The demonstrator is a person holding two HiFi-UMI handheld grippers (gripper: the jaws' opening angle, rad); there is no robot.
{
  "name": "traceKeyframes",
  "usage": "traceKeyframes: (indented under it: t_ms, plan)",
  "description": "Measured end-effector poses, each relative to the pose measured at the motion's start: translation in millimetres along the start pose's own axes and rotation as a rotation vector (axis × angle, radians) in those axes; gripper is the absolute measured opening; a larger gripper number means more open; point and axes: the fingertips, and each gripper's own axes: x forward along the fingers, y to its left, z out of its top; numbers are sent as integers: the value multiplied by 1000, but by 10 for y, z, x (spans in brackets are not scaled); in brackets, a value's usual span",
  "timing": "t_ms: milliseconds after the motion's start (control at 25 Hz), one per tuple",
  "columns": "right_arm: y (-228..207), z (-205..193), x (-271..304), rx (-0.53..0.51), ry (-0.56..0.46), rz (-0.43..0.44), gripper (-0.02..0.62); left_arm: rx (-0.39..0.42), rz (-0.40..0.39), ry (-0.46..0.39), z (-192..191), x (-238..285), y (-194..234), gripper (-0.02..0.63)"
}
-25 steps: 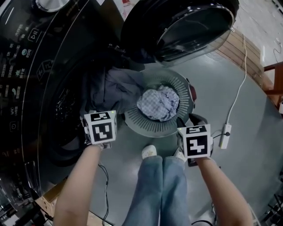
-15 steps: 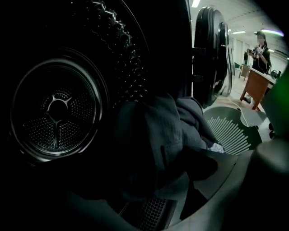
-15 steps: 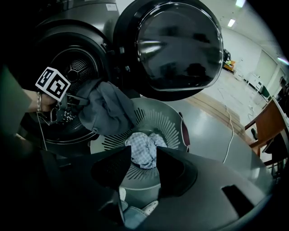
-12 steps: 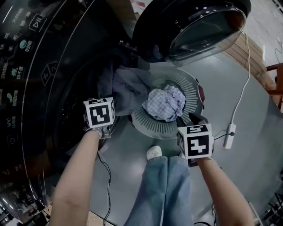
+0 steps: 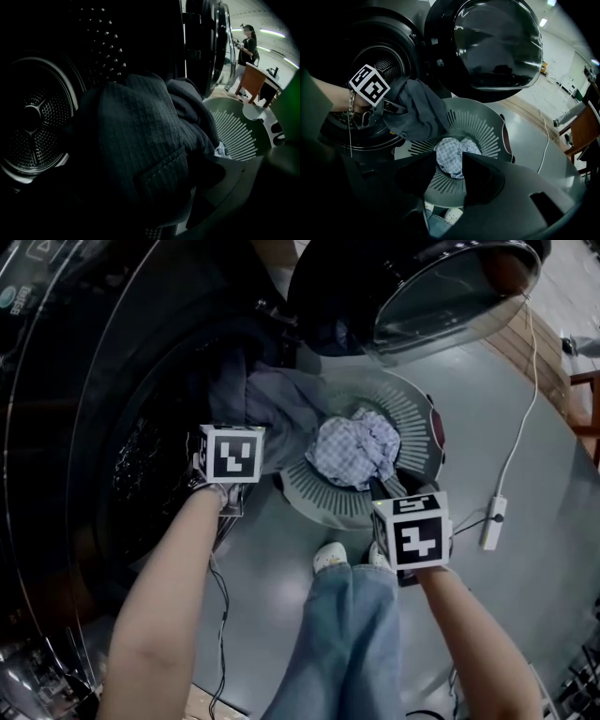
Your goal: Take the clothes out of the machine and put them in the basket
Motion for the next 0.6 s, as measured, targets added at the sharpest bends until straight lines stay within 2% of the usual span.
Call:
traceKeyframes:
  t_ms: [120,200,240,280,320,360,440,600]
  plan:
    - [28,6,11,-1,-4,2,172,1,-4,12,2,-36,-42,441]
    - [57,8,4,3,-9,9,172,19,8,14,-5,-80,-84,370]
    - [62,10,-3,2,-12,11,172,41,36,17,-14,-118,-84,313]
    - [57,10,-14,0,-13,12,172,62,68,17,-17,-168,-84,229]
    - [50,5,-26,-1,-13,11,172,75,94,11,-16,-222,-92,113]
    - [49,-9,-39,-1,-11,11,170,78,107,4,-21,-274,-110,70]
    - [63,-45,-74,-2,-5,15,170,54,98,-1,-39,-364,-155,61]
    - [11,-15,-209,-16,-14,13,169,-21,33,-14,38,-540,-308,57]
